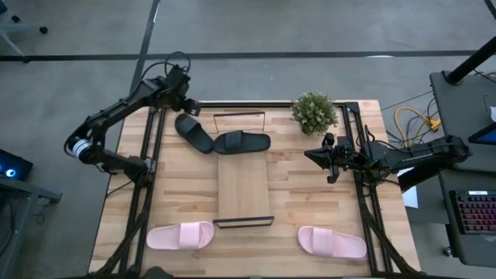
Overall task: Pick and place slides into the shelf
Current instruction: Put the black slide on the shelf
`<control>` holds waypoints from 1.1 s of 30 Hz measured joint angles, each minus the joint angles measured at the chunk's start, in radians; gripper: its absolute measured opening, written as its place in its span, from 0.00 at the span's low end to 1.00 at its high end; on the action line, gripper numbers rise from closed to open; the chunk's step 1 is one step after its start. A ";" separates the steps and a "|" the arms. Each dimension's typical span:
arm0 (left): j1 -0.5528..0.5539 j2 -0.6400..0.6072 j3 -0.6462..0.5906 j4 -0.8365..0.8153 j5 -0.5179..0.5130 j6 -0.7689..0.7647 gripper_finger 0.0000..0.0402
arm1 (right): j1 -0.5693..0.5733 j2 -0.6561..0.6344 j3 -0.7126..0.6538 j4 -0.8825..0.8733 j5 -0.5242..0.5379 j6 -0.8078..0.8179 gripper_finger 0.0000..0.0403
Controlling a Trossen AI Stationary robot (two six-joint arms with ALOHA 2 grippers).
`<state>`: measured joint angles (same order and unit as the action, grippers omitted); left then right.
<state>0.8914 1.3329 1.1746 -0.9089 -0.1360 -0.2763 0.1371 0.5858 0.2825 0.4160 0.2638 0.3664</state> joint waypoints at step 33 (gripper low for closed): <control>0.235 0.215 0.042 -0.218 0.190 0.220 0.41 | 0.000 0.000 0.000 0.000 0.000 0.000 0.02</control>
<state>1.1267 1.5478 1.2167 -1.1270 0.0540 -0.0559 0.1372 0.5861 0.2825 0.4161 0.2642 0.3668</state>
